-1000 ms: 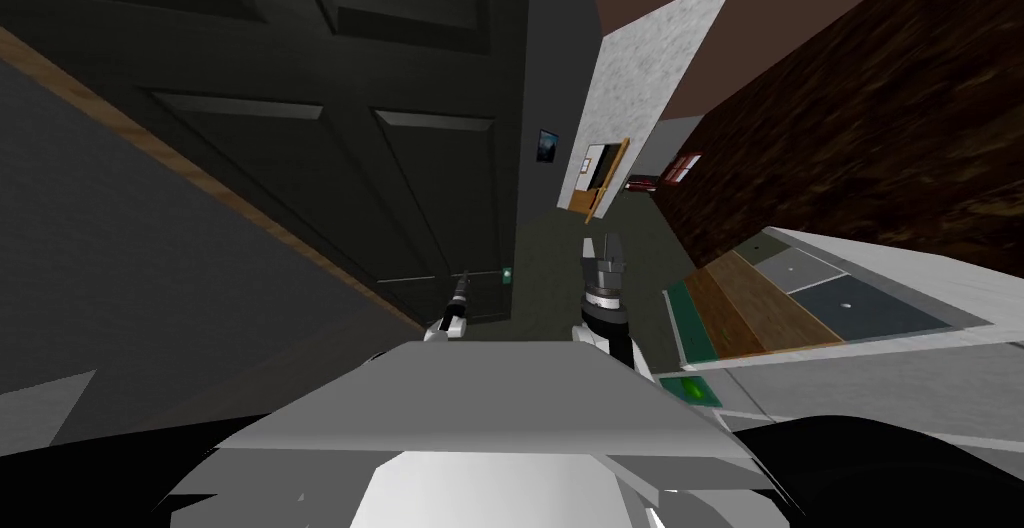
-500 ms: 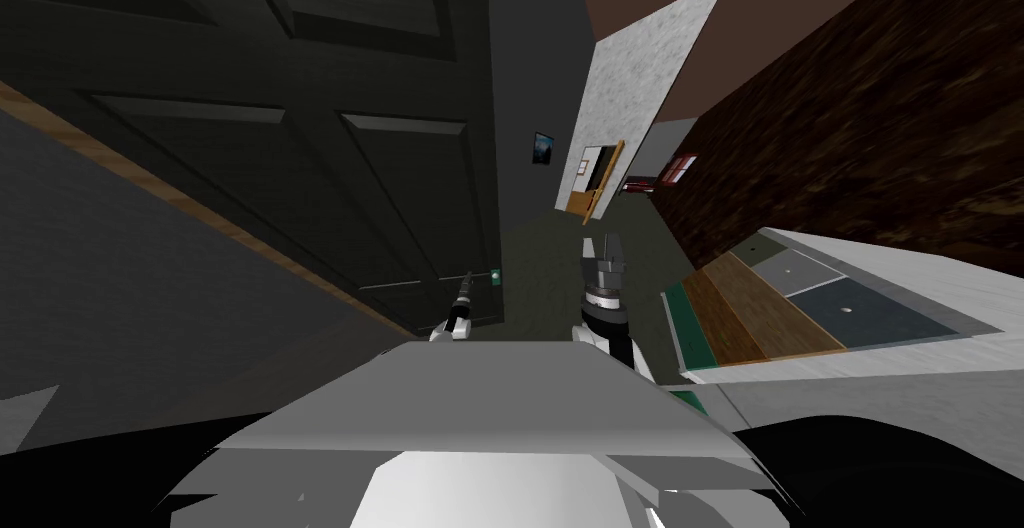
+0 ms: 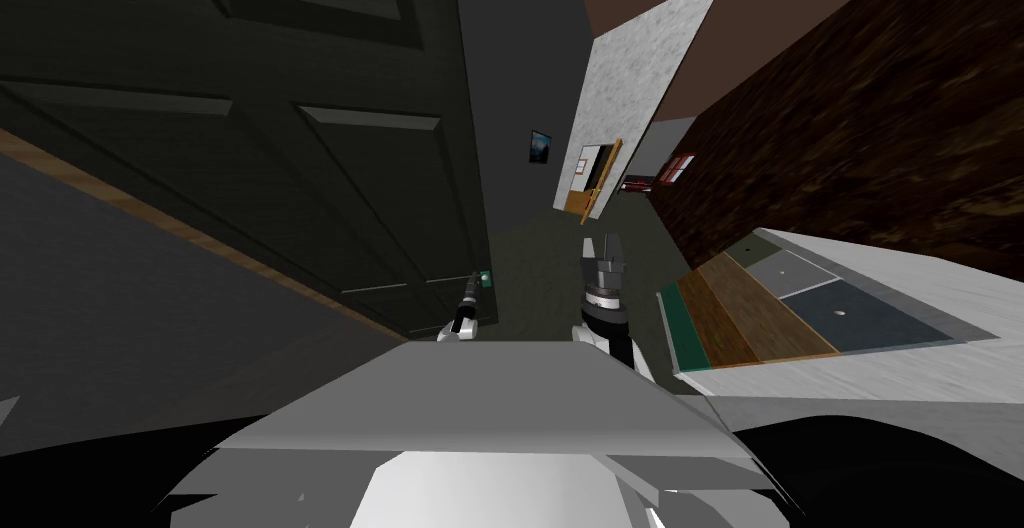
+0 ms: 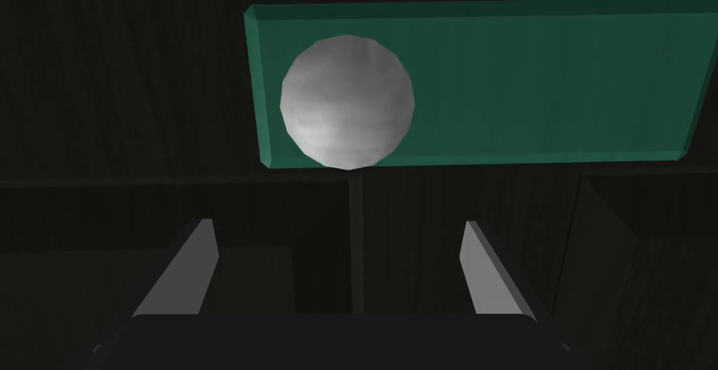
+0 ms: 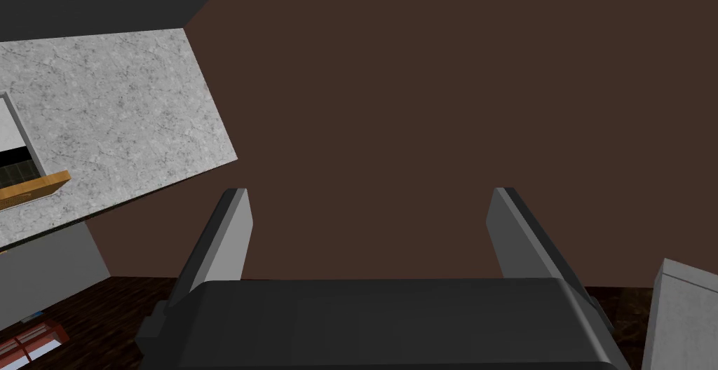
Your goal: Push the door open
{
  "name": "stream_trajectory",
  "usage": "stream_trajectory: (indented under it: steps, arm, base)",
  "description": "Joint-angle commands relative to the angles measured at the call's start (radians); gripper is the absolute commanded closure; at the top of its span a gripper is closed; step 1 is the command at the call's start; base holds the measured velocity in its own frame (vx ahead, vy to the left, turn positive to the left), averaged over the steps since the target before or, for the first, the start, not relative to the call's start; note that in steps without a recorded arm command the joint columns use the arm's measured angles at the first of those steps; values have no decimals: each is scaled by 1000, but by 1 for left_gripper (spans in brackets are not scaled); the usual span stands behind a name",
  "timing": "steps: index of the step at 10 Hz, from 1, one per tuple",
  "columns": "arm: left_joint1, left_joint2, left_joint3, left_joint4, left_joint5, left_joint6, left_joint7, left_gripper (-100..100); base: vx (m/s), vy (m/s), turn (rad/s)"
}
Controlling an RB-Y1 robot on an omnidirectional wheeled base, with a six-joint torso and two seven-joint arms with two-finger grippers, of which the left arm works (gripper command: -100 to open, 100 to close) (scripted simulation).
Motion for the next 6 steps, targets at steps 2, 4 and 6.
stream_trajectory:
  steps: [2, 4, 6]
  arm:
    - [0, -19, 1, 0, 0, -3, -3, -100]
    - [0, -19, 1, 0, 0, -3, -3, 100]
    - [0, -19, 1, 0, 0, -3, -3, 100]
  base:
    - [-3, -106, -7]
    - [-1, 18, -6]
    - [-1, 16, -11]
